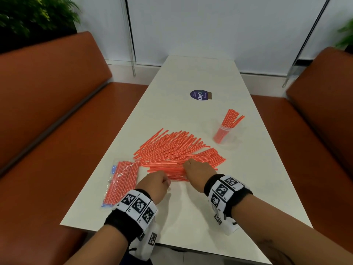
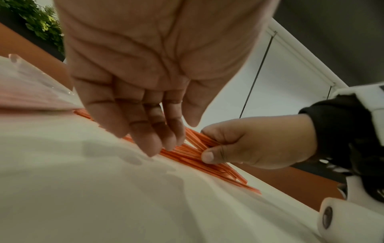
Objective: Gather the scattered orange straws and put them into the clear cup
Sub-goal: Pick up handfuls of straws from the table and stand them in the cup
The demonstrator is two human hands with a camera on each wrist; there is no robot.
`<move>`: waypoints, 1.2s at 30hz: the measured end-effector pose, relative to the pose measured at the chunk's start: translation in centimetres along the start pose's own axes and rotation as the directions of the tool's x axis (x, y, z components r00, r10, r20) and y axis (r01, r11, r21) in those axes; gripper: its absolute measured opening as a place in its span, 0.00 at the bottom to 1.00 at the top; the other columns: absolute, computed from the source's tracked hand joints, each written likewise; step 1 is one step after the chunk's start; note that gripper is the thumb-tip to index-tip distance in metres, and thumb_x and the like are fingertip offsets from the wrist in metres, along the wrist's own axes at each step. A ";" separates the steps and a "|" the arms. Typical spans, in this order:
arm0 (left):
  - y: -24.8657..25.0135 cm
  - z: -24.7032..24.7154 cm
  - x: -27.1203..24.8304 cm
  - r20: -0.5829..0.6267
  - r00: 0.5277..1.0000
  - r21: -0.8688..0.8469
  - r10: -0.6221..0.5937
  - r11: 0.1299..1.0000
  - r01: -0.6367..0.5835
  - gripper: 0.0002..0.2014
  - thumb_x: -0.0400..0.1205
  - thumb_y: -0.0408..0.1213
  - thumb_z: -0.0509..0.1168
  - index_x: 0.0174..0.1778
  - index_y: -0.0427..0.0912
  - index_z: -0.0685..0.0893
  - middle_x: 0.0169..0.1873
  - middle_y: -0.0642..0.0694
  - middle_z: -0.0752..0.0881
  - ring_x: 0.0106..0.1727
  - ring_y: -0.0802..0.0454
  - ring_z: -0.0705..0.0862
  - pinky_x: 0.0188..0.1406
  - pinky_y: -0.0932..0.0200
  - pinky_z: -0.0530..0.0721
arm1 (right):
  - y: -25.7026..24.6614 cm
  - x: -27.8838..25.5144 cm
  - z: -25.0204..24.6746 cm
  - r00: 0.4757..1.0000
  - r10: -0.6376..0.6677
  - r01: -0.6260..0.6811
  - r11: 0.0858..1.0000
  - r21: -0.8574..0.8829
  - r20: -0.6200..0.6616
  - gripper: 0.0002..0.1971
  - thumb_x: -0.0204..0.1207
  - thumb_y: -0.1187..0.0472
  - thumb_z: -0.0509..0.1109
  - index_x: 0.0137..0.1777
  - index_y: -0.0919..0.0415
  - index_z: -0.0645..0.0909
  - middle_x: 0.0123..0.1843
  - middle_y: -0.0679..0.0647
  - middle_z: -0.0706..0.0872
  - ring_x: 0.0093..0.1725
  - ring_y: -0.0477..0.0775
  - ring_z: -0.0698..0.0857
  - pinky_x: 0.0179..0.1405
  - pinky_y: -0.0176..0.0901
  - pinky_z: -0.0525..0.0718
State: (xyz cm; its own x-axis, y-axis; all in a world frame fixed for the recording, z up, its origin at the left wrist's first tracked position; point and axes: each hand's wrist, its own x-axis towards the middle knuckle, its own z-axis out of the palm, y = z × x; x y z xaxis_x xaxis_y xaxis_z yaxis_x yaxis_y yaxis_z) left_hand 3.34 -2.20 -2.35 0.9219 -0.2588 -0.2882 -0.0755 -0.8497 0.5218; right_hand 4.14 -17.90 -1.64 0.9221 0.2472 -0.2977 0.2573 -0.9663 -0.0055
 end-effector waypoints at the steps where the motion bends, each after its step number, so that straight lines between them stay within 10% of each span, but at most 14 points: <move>1: 0.2 -0.2 0.0 0.016 1.000 -0.023 0.000 1.000 0.000 0.07 0.84 0.39 0.55 0.43 0.46 0.77 0.43 0.47 0.82 0.44 0.50 0.79 0.44 0.57 0.76 | 0.3 -0.1 -0.2 0.999 0.019 -0.018 0.999 0.039 -0.027 0.14 0.84 0.61 0.54 0.66 0.65 0.70 0.62 0.62 0.76 0.51 0.63 0.81 0.43 0.51 0.73; 8: 3.5 -1.0 1.2 0.012 0.993 -0.368 0.115 0.924 -0.102 0.18 0.85 0.48 0.53 0.59 0.37 0.75 0.49 0.47 0.82 0.53 0.46 0.83 0.55 0.52 0.78 | 1.0 -0.8 -2.9 0.967 0.116 -0.037 0.944 0.328 -0.227 0.08 0.84 0.61 0.54 0.57 0.63 0.69 0.53 0.59 0.79 0.45 0.57 0.78 0.42 0.46 0.77; 11: 5.7 -1.0 2.5 0.076 0.996 -0.774 0.038 0.633 0.035 0.25 0.83 0.51 0.55 0.70 0.35 0.69 0.63 0.40 0.81 0.63 0.44 0.82 0.66 0.47 0.80 | 0.4 -1.2 -3.7 0.963 0.132 -0.019 0.903 0.430 -0.235 0.08 0.81 0.66 0.55 0.58 0.62 0.67 0.38 0.52 0.76 0.29 0.48 0.73 0.26 0.38 0.67; 13: 7.0 -1.0 3.5 0.100 0.995 -0.897 -0.014 0.432 0.096 0.28 0.82 0.51 0.56 0.70 0.32 0.71 0.63 0.35 0.82 0.64 0.40 0.82 0.67 0.43 0.80 | -0.1 -1.3 -3.6 0.956 0.111 0.013 0.908 0.418 -0.271 0.15 0.80 0.66 0.56 0.66 0.64 0.67 0.45 0.55 0.79 0.30 0.49 0.75 0.27 0.38 0.67; 20: 8.3 -1.0 4.2 -0.002 0.998 -0.980 -0.056 0.201 0.009 0.18 0.87 0.41 0.50 0.44 0.32 0.80 0.44 0.34 0.85 0.44 0.43 0.83 0.44 0.52 0.81 | 0.4 -2.3 -2.9 0.936 0.045 0.122 0.889 0.441 -0.349 0.24 0.78 0.73 0.58 0.74 0.68 0.63 0.71 0.63 0.69 0.48 0.55 0.78 0.42 0.38 0.80; 24: 8.4 -1.2 4.0 -0.125 0.985 -0.992 -0.117 0.008 -0.125 0.18 0.88 0.38 0.47 0.35 0.37 0.73 0.33 0.43 0.84 0.37 0.46 0.83 0.43 0.48 0.81 | 1.4 -3.1 -2.9 0.936 0.203 0.088 0.656 0.750 -0.288 0.20 0.78 0.71 0.61 0.70 0.63 0.69 0.62 0.56 0.74 0.54 0.50 0.75 0.49 0.34 0.76; 27: 7.8 -1.9 4.6 -0.188 0.967 -0.973 -0.173 -0.104 -0.207 0.13 0.87 0.39 0.49 0.38 0.40 0.71 0.28 0.45 0.77 0.30 0.49 0.83 0.42 0.46 0.82 | 3.0 -3.0 -2.4 0.950 0.312 -0.099 0.355 0.930 -0.017 0.25 0.76 0.70 0.64 0.74 0.63 0.65 0.60 0.57 0.76 0.52 0.54 0.79 0.49 0.46 0.83; 30: 7.9 -2.3 4.7 -0.226 0.960 -0.965 -0.168 -0.097 -0.244 0.13 0.87 0.37 0.50 0.37 0.41 0.71 0.28 0.46 0.71 0.25 0.52 0.77 0.40 0.49 0.80 | 3.7 -3.0 -2.6 0.973 0.201 -0.151 0.172 0.974 0.115 0.18 0.75 0.71 0.66 0.66 0.68 0.73 0.57 0.62 0.81 0.56 0.59 0.80 0.67 0.59 0.80; 34: 8.0 -1.3 4.5 -0.229 0.966 -0.972 -0.121 0.073 -0.222 0.13 0.86 0.38 0.53 0.36 0.42 0.72 0.22 0.50 0.73 0.21 0.56 0.77 0.41 0.51 0.78 | 2.9 -3.2 -3.5 0.997 -0.059 -0.057 -0.174 0.983 0.048 0.21 0.71 0.81 0.59 0.58 0.61 0.76 0.53 0.59 0.79 0.59 0.58 0.77 0.59 0.49 0.74; 36: 7.5 -1.4 4.5 -0.220 0.967 -0.974 -0.130 0.076 -0.212 0.12 0.86 0.38 0.52 0.37 0.43 0.72 0.23 0.50 0.71 0.23 0.55 0.73 0.37 0.54 0.77 | 2.6 -2.6 -3.3 0.999 -0.041 -0.035 0.026 0.999 0.036 0.23 0.71 0.80 0.60 0.63 0.59 0.76 0.57 0.59 0.81 0.60 0.61 0.80 0.50 0.43 0.77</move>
State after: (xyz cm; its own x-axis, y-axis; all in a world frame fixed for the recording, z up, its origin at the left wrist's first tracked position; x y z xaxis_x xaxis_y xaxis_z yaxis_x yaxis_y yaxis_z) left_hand 7.42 -9.07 1.38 0.9848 -0.0387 -0.1693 0.1690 0.4376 0.8831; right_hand 3.33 -20.83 2.25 0.8997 0.2839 -0.3315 -0.3145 -0.1050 -0.9434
